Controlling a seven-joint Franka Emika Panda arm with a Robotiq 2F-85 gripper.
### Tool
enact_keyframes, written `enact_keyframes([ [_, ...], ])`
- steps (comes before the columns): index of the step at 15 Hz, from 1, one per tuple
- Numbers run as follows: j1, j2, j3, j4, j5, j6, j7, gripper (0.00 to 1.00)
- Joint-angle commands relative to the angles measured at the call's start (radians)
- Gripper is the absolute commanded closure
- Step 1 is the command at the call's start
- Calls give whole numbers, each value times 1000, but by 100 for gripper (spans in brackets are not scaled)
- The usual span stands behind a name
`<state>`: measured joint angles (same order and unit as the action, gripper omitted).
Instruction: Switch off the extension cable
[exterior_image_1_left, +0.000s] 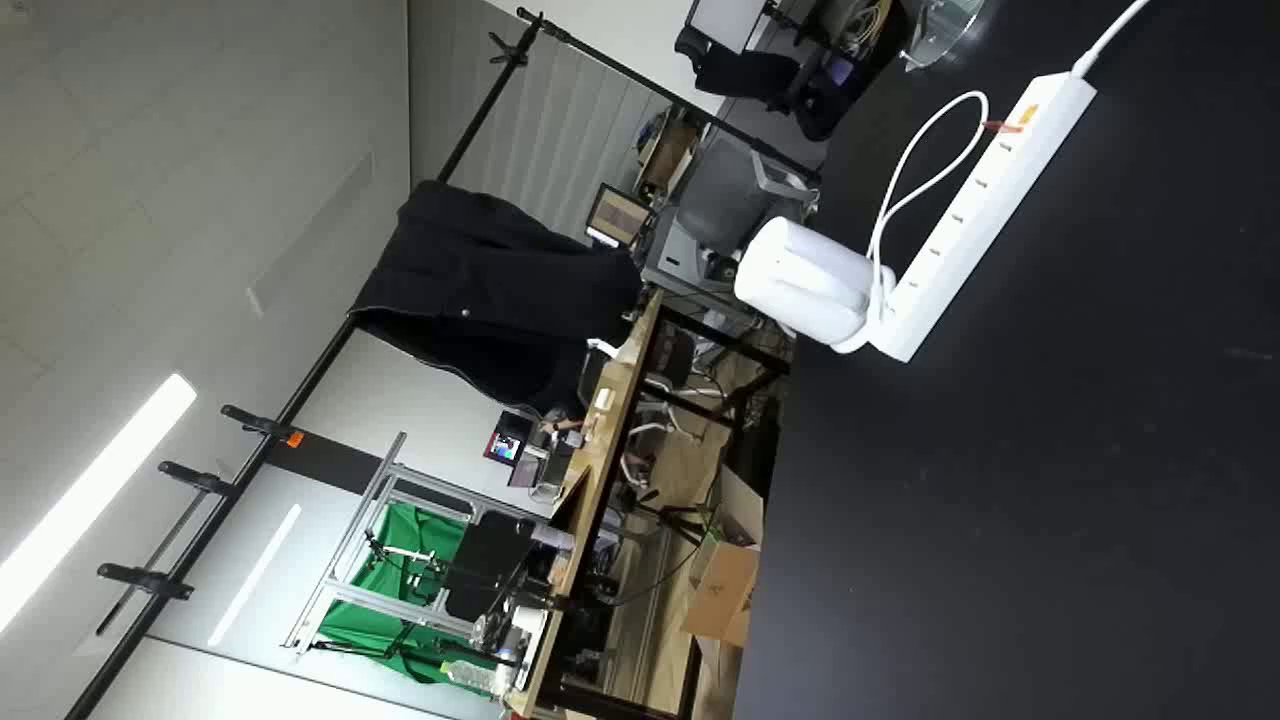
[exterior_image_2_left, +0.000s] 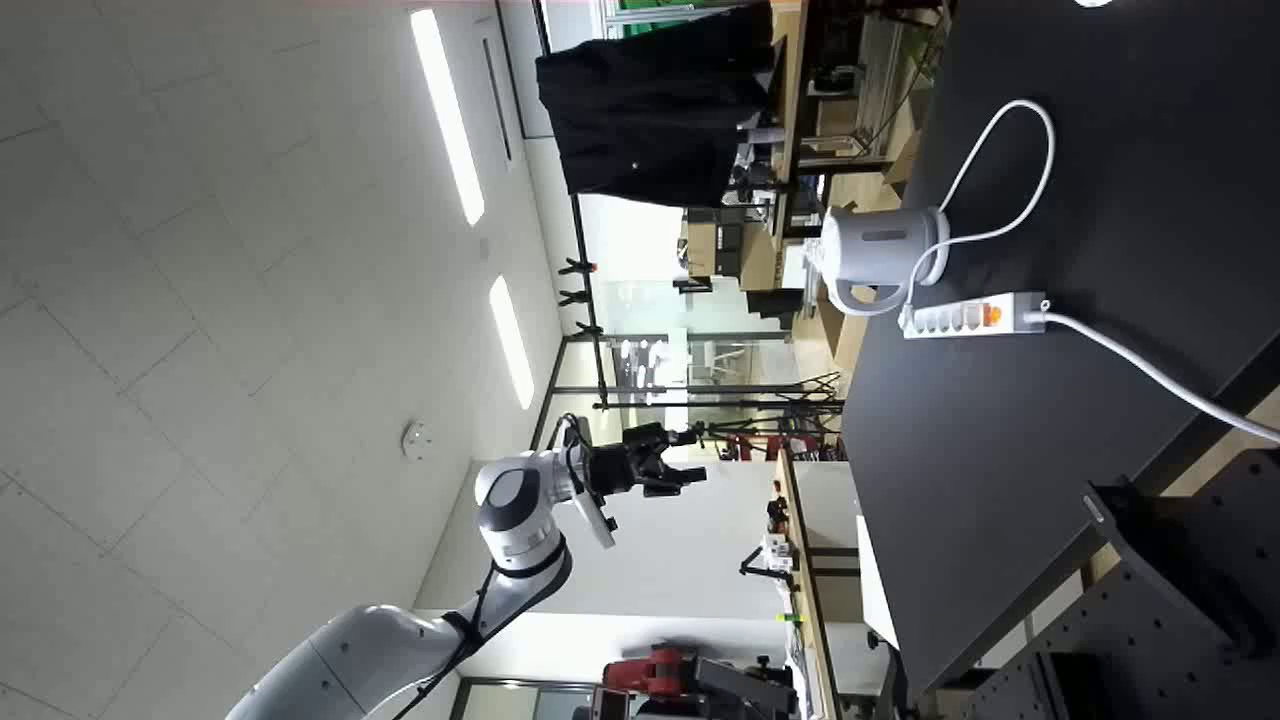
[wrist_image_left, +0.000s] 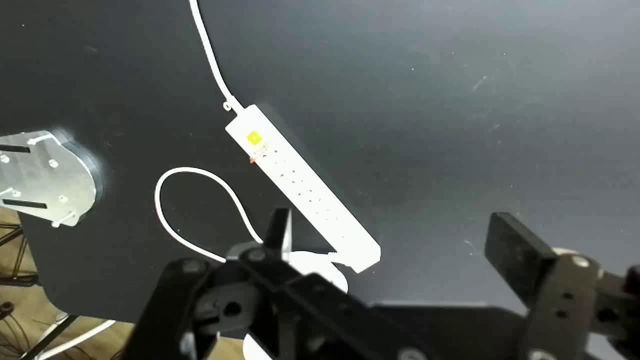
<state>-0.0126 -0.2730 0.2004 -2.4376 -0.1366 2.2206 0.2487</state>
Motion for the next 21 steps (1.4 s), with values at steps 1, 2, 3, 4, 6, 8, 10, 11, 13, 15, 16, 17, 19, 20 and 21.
enact_keyframes([
  [1,24,2,-23,2,-8,-3,6,0],
  [2,24,2,-23,2,-7,-2,6,0],
  [3,24,2,-23,2,-7,-2,6,0],
  [4,24,2,-23,2,-7,-2,6,0],
  [6,24,2,-23,2,-7,-2,6,0],
  [8,24,2,-23,2,-7,-2,6,0],
  [10,24,2,-23,2,-7,-2,6,0],
  [11,24,2,-23,2,-7,-2,6,0],
  [13,20,2,-25,-12,-17,53,11,0],
  [15,6,31,-35,-25,-18,141,40,0],
  [16,-5,59,-46,-31,-19,193,49,0],
  [17,-10,82,-62,-39,-6,249,40,0],
  [19,-21,140,-106,-68,52,424,39,0],
  [20,-24,175,-126,-71,84,483,34,25],
  [21,-28,215,-145,-70,116,536,23,26],
])
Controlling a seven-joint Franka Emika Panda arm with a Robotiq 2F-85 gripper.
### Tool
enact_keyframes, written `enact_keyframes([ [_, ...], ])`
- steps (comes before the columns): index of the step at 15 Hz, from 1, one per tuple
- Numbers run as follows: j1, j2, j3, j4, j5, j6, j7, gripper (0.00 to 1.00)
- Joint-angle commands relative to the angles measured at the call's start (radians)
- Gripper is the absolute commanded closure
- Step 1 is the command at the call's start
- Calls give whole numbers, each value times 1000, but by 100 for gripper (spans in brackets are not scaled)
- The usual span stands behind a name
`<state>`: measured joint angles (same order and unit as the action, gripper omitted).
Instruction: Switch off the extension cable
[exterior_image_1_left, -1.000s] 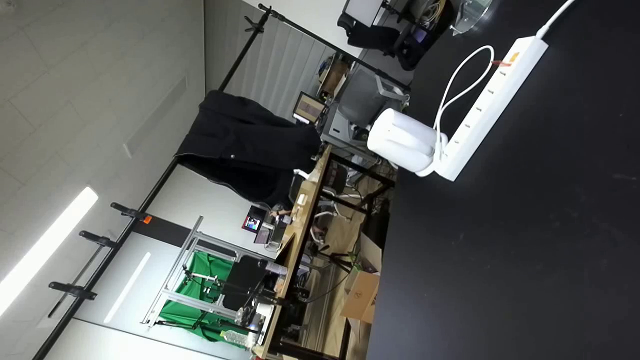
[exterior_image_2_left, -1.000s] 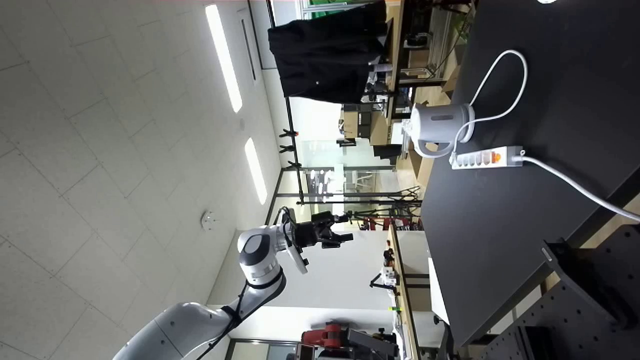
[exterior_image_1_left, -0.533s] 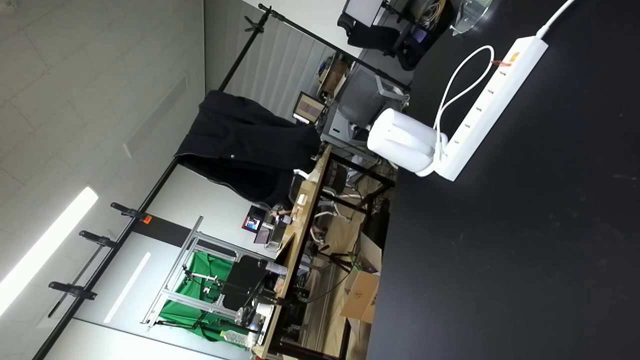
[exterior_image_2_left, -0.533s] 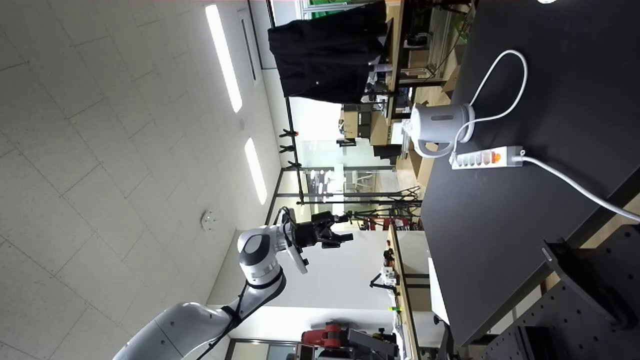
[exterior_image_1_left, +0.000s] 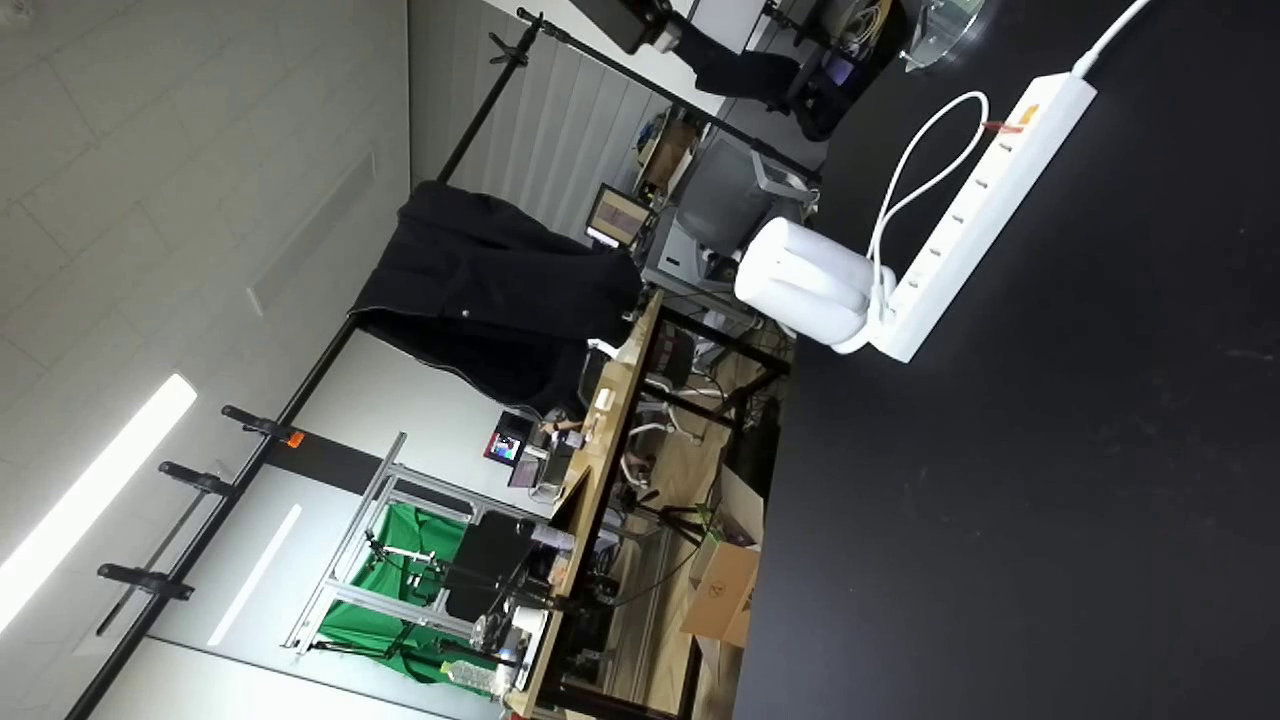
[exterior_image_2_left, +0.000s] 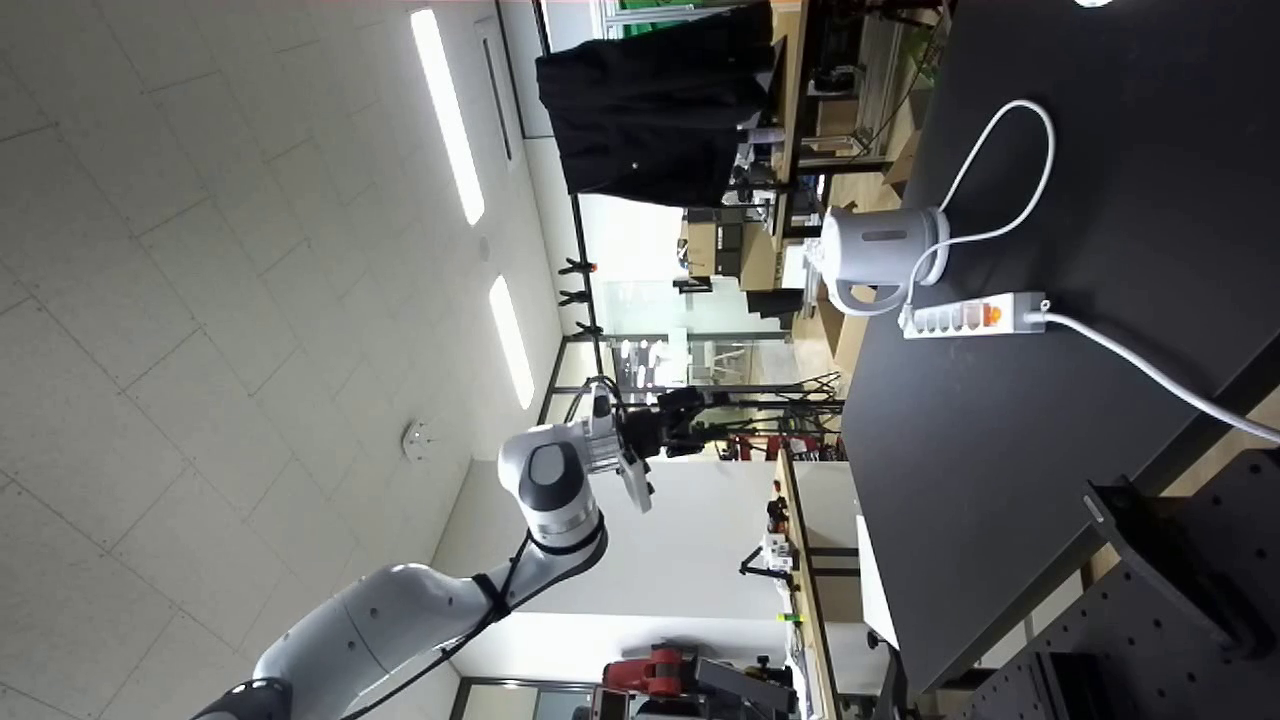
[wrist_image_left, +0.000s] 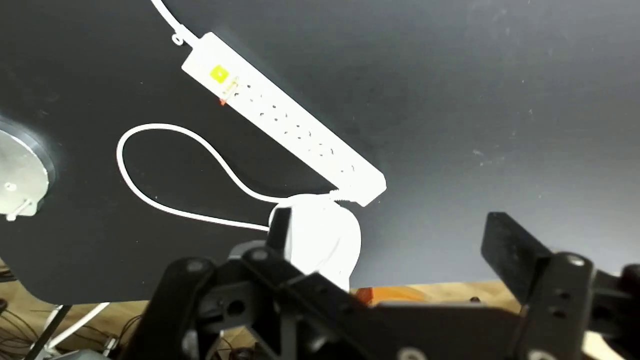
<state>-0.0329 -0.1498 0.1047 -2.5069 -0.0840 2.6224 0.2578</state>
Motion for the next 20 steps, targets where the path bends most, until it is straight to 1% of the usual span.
enact_keyframes([
  [1,-15,135,-64,4,82,182,20,32],
  [2,-17,174,-80,10,110,218,13,40],
  [4,-18,243,-105,22,179,288,3,54],
  [6,-21,306,-115,39,245,336,-1,68],
  [8,-31,358,-105,66,315,350,-20,82],
  [10,-45,394,-88,96,362,318,-52,96],
  [11,-55,402,-79,110,373,273,-81,98],
  [12,-22,376,-107,63,343,328,-47,85],
  [14,-30,399,-99,86,357,302,-65,97],
  [20,-34,404,-95,96,360,293,-68,98],
])
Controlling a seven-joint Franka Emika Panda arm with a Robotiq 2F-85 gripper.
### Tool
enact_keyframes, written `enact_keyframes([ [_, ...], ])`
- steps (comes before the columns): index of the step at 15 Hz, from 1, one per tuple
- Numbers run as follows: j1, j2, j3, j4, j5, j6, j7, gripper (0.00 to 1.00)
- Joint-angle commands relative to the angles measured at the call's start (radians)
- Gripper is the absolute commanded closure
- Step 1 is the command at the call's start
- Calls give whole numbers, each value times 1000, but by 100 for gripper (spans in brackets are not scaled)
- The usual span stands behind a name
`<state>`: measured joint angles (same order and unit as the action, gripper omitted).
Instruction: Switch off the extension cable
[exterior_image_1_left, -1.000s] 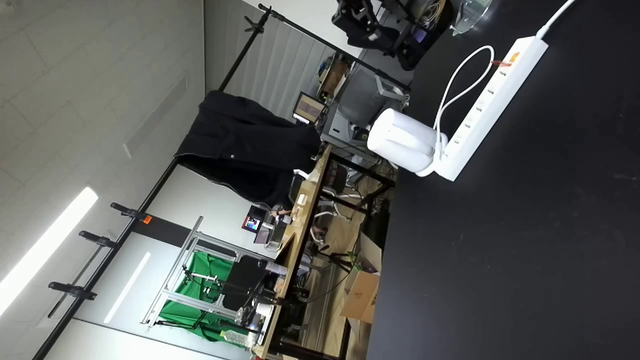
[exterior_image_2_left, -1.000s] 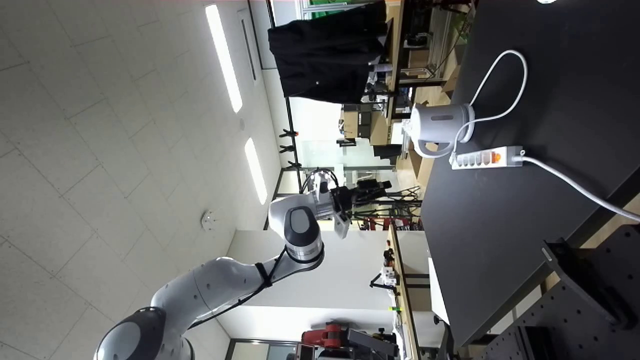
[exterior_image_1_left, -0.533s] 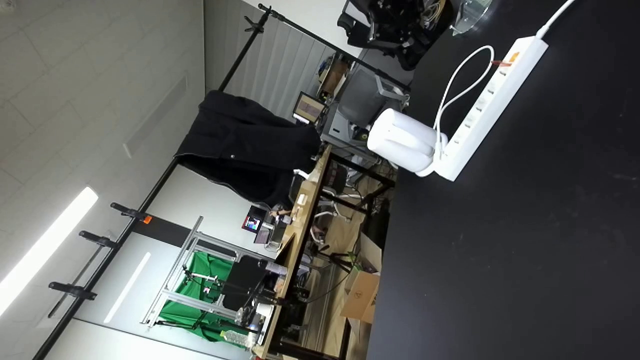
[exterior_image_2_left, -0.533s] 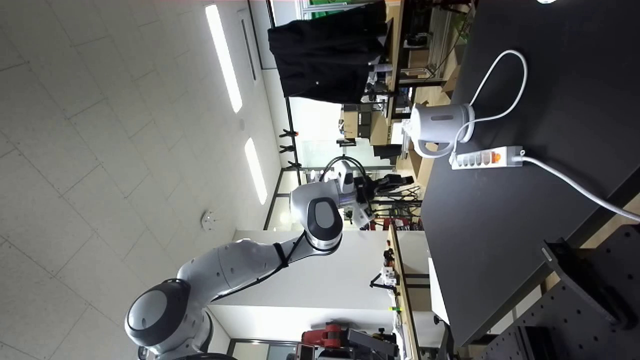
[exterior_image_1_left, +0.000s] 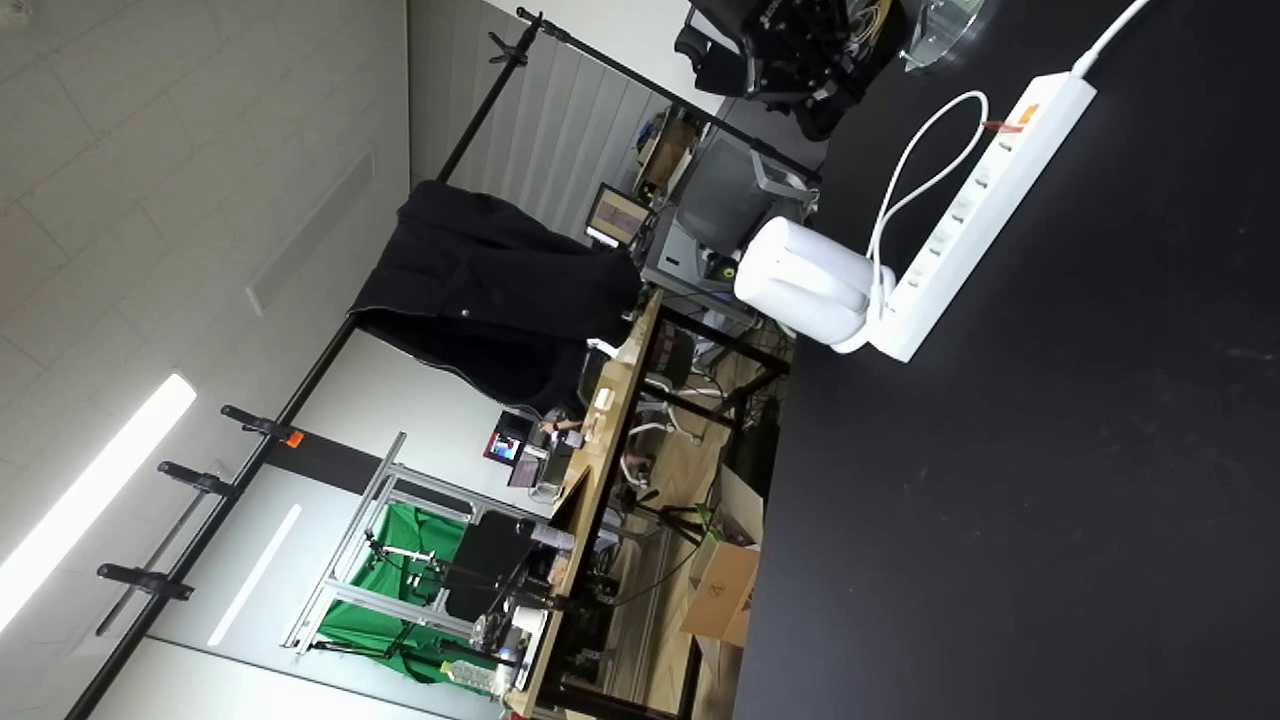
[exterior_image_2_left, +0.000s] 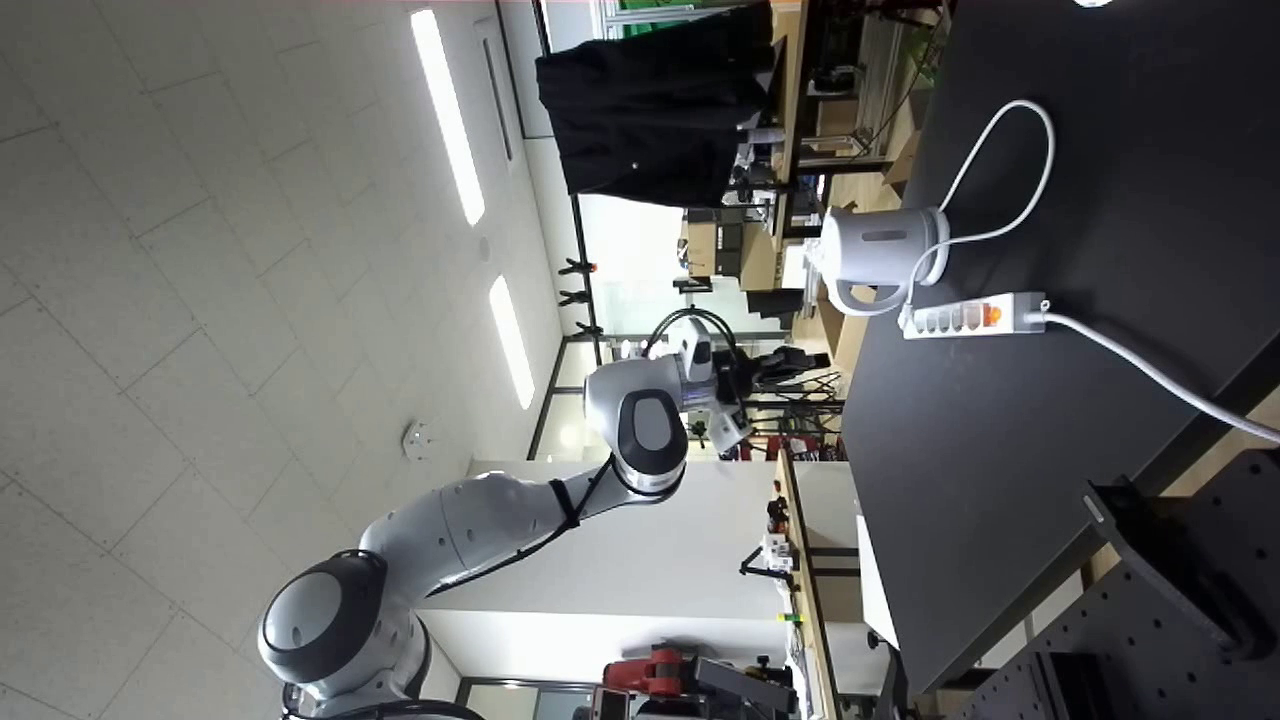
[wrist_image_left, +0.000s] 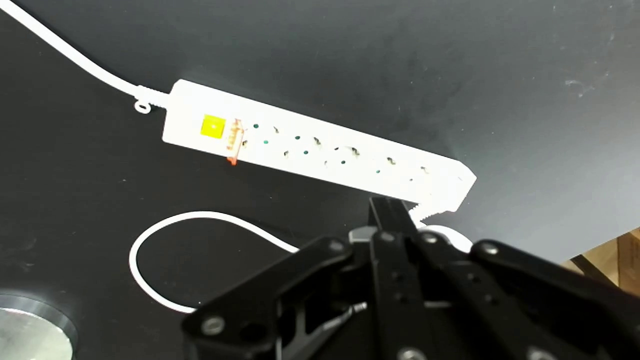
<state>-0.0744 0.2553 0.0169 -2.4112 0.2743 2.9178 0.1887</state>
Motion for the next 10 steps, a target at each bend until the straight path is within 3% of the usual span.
enact_keyframes([
  [1,8,-1,-7,1,1,-4,0,98],
  [3,6,15,-21,9,-1,19,13,100],
  [7,-77,74,8,60,102,57,-21,100],
  [10,-101,137,-12,110,123,20,-6,100],
])
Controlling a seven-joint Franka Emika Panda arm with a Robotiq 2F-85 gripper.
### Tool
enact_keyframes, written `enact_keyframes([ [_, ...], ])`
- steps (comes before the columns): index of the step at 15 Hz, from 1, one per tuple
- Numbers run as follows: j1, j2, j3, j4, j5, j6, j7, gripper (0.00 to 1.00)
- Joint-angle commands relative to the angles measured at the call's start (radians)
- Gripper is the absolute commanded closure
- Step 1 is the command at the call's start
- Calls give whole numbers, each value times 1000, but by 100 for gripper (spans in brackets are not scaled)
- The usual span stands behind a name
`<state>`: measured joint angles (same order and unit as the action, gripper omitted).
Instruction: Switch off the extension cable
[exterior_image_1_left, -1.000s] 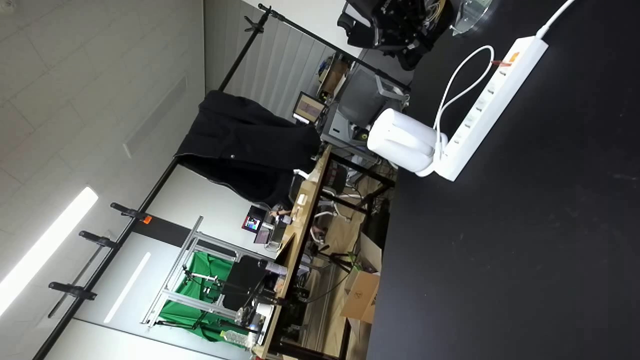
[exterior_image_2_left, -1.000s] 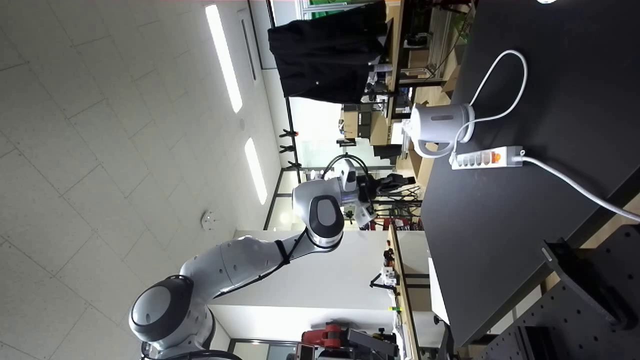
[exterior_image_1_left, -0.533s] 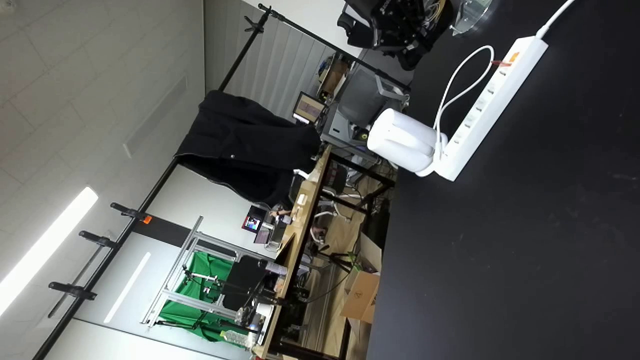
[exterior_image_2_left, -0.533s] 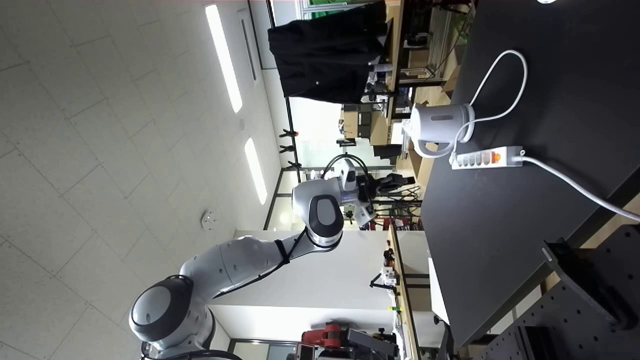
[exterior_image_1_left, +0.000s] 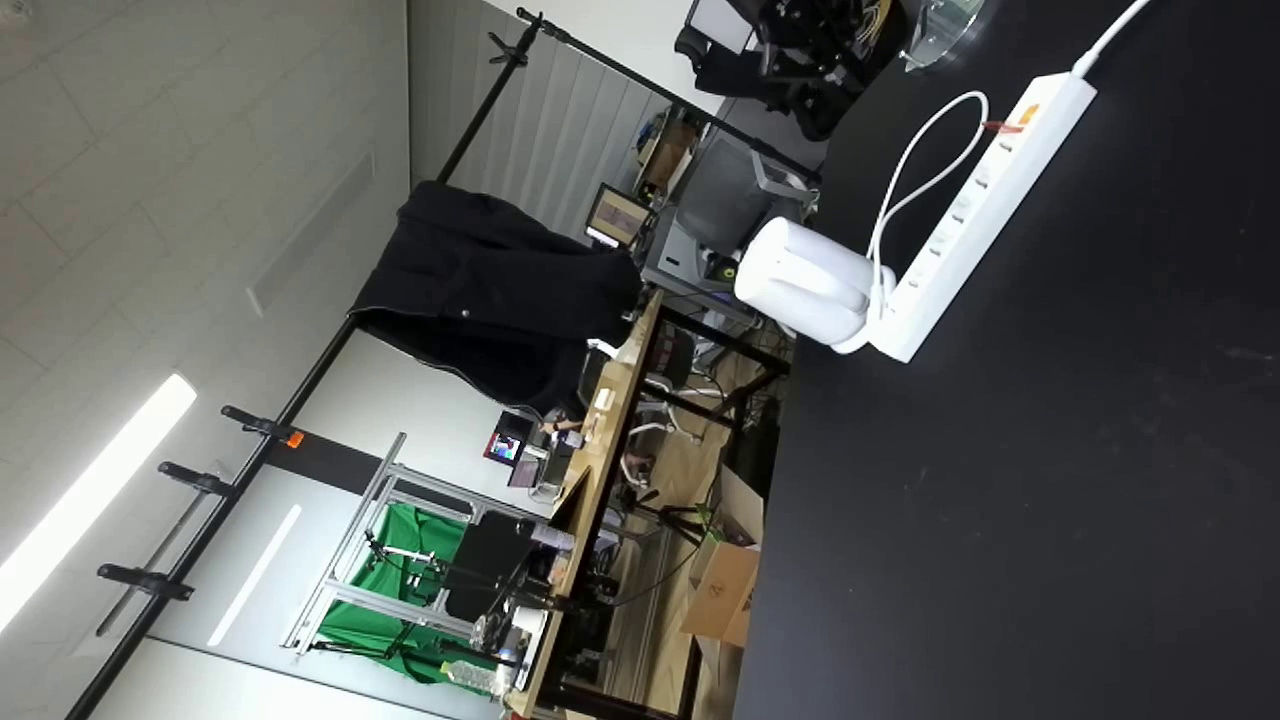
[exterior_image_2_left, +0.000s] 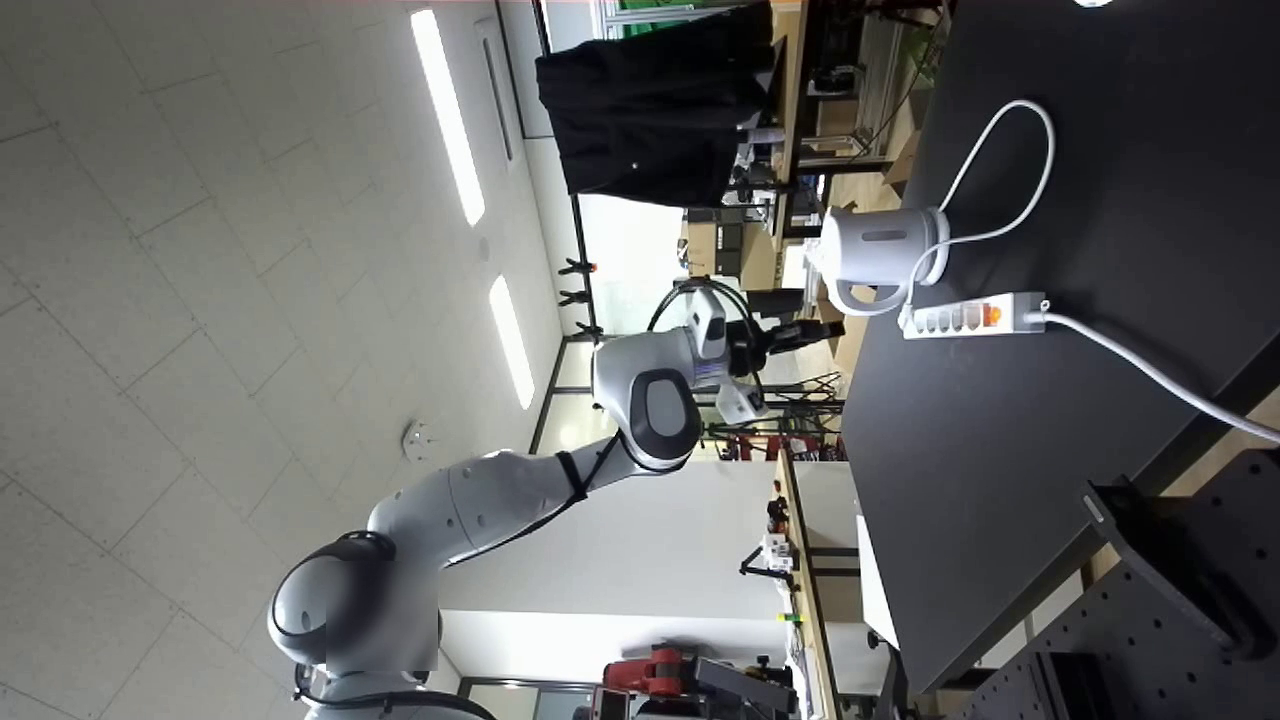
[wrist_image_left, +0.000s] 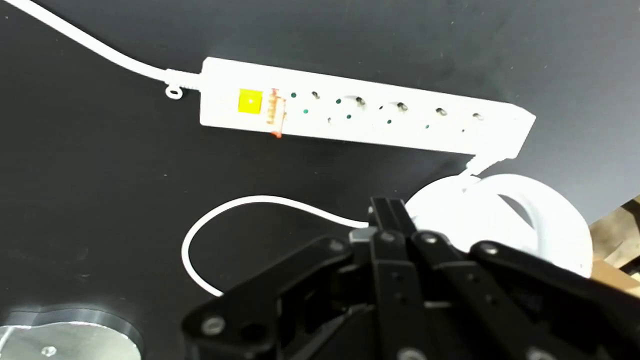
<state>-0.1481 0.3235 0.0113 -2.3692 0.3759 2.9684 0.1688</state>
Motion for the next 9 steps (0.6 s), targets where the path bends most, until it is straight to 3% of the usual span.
enact_keyframes([
  [1,11,99,-68,85,-38,-60,63,100],
  [5,18,207,-117,174,-54,-148,104,100],
  [9,9,277,-115,244,-35,-179,117,100],
])
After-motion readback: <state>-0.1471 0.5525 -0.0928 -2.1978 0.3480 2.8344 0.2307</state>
